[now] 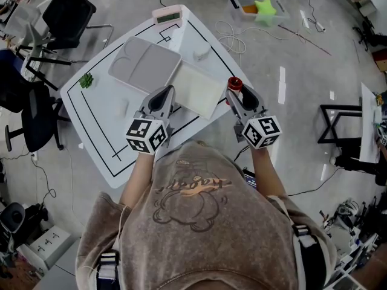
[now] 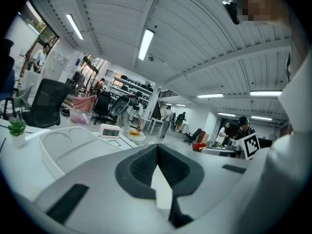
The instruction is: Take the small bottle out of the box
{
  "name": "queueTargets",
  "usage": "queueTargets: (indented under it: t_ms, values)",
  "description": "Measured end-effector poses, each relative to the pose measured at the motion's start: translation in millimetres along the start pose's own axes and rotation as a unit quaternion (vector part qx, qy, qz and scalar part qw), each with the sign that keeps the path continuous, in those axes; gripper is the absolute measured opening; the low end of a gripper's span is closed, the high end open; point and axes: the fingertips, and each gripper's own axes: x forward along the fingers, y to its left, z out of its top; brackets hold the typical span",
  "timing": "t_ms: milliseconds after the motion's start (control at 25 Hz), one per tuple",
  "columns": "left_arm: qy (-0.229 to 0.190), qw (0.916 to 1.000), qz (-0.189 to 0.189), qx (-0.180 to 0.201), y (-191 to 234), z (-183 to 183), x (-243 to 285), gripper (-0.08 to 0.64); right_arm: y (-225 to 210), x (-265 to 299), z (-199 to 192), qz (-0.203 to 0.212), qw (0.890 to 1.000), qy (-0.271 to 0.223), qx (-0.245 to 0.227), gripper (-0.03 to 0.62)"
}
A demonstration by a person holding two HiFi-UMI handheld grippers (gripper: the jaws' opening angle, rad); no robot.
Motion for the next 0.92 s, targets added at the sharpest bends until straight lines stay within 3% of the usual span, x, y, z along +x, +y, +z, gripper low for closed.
queueTargets:
  t_ms: [920]
  values:
    - [0.003,0.9998,0.012,-0.015,5.2,-2.0,-4.0,0.008,14.7,17.6,-2.4,0.027,1.000,0.006,0.014,0.193]
